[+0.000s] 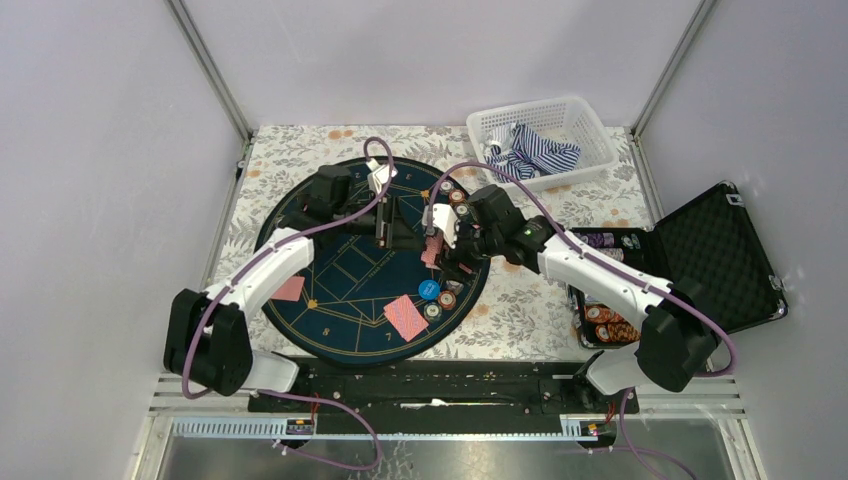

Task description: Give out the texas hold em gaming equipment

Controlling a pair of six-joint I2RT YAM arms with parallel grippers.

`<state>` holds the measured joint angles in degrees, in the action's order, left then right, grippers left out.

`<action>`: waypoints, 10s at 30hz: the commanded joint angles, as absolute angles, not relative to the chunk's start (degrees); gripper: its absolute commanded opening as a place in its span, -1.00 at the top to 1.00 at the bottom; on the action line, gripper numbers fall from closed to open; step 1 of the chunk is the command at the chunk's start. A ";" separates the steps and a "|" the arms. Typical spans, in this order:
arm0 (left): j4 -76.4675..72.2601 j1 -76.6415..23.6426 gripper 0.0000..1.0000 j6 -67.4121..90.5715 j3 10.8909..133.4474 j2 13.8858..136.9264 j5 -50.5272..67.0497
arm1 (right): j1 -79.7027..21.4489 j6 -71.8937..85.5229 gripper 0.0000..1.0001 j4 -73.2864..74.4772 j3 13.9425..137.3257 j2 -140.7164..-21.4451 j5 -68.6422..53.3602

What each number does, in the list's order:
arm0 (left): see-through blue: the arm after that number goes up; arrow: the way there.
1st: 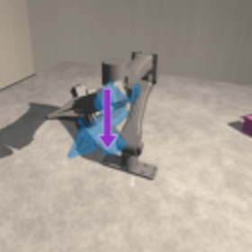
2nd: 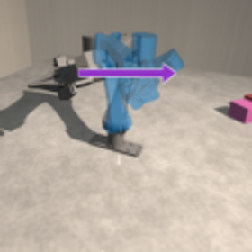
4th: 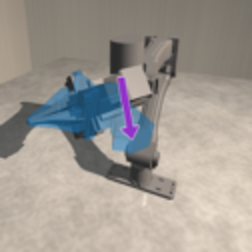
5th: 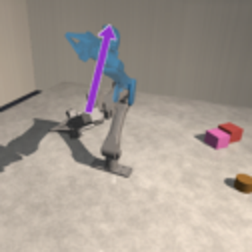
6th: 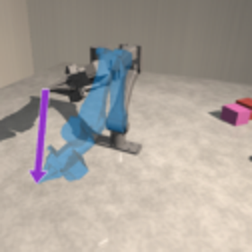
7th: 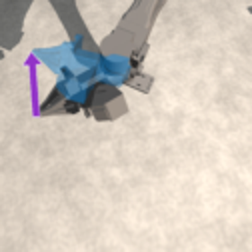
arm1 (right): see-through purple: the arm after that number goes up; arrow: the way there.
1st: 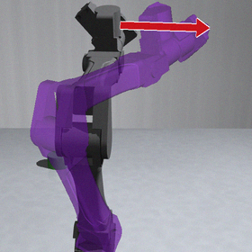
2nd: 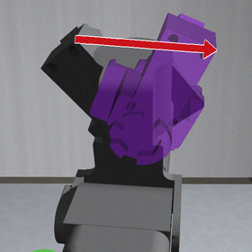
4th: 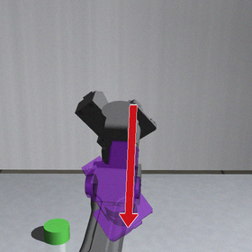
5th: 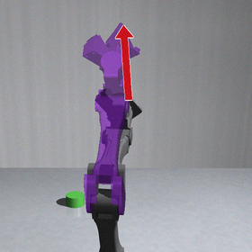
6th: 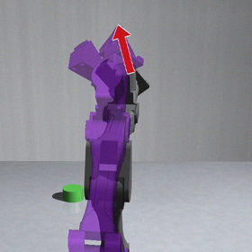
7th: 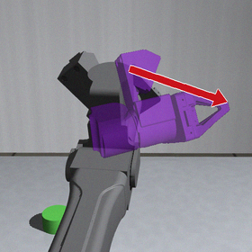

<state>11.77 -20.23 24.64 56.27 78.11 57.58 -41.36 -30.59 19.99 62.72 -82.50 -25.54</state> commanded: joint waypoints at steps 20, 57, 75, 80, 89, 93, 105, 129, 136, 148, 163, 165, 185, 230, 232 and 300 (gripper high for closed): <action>12.21 -20.75 0.66 22.76 56.33 78.65 59.18 | -43.19 -31.40 1.00 18.46 65.04 -81.35 -26.39; 21.72 -9.56 1.00 15.33 57.19 75.66 60.02 | -43.16 -31.00 1.00 17.27 64.34 -81.08 -24.93; 61.59 27.12 1.00 -35.86 61.34 88.51 57.05 | -43.22 -30.80 1.00 17.18 64.07 -80.90 -24.57; 68.72 36.46 1.00 -44.21 64.33 93.48 56.83 | -43.18 -30.89 1.00 16.92 64.25 -81.26 -24.68; 62.52 40.93 0.95 -45.64 62.10 93.81 47.70 | -43.18 -30.85 1.00 16.96 64.06 -81.20 -24.41; 56.49 42.18 0.94 -43.07 61.16 94.56 45.58 | -43.17 -30.85 1.00 17.02 64.31 -81.42 -24.50; 44.73 42.36 0.48 -37.00 58.86 96.53 38.37 | -43.15 -31.04 1.00 17.13 64.41 -81.67 -24.11; 48.14 40.84 -0.20 -36.36 60.47 86.36 39.27 | -43.15 -31.07 1.00 17.05 64.53 -81.81 -24.49; 52.16 29.09 -0.26 -27.81 68.11 80.15 47.22 | -43.16 -30.82 1.00 16.91 65.21 -81.44 -23.88; 21.99 -8.35 -0.34 13.67 69.44 79.72 58.84 | -42.27 -30.32 1.00 16.44 64.10 -79.48 -22.75; 13.31 -23.98 -0.19 20.65 65.17 85.15 55.90 | -42.15 -29.90 1.00 16.32 64.26 -79.00 -23.55; 13.89 -23.99 -0.11 20.34 64.88 85.10 55.45 | -42.11 -29.83 1.00 16.29 64.33 -78.93 -23.48; 18.74 -21.30 0.20 16.21 64.31 80.49 55.27 | -42.03 -29.95 1.00 15.91 63.98 -78.71 -23.35; -19.36 -13.14 1.00 40.79 57.56 95.24 54.80 | -41.60 -30.68 1.00 17.67 66.14 -79.45 -21.65; -21.79 -15.01 1.00 42.34 58.16 97.81 53.81 | -41.42 -30.74 1.00 18.02 66.46 -79.45 -21.50; 3.69 -13.59 -0.03 26.27 59.97 84.11 58.60 | -37.09 -26.95 1.00 13.88 62.93 -80.05 -26.62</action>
<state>1.41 -11.68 29.71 62.08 89.32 50.00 -37.43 -28.03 17.19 62.57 -81.25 -23.44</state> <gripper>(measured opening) 0.500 0.718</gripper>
